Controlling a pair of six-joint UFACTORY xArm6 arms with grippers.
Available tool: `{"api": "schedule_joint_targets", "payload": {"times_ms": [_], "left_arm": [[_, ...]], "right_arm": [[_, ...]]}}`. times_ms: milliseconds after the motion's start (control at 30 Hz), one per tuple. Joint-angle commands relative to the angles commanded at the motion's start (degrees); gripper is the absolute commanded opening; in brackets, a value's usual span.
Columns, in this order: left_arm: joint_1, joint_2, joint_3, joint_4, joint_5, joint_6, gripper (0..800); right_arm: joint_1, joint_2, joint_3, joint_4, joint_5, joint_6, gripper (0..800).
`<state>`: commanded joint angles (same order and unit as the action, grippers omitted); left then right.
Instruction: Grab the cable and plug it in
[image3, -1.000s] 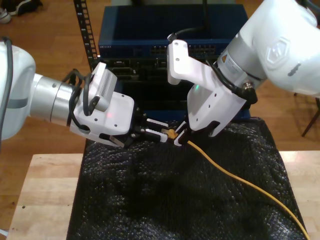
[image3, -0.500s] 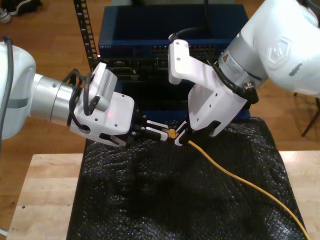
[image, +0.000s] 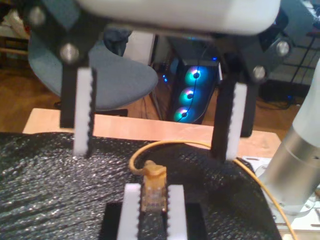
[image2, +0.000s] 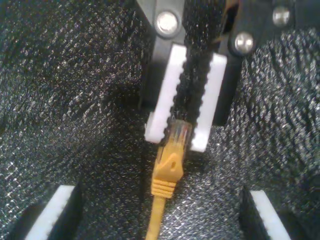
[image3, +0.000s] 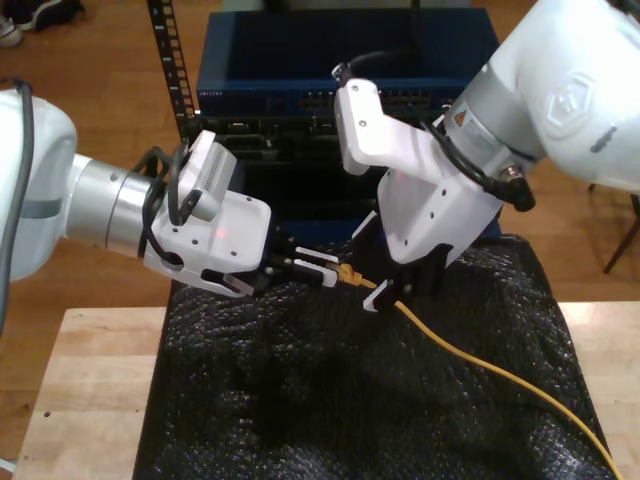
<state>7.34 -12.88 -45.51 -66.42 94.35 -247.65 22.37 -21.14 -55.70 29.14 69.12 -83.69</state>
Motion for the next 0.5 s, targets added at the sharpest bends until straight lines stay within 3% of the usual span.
{"api": "schedule_joint_targets", "payload": {"times_ms": [500], "left_arm": [[3.4,0.9,0.3,-0.4,5.7,-2.2,14]], "right_arm": [[-2.0,-8.6,0.4,0.2,2.3,-4.5,796]]}}
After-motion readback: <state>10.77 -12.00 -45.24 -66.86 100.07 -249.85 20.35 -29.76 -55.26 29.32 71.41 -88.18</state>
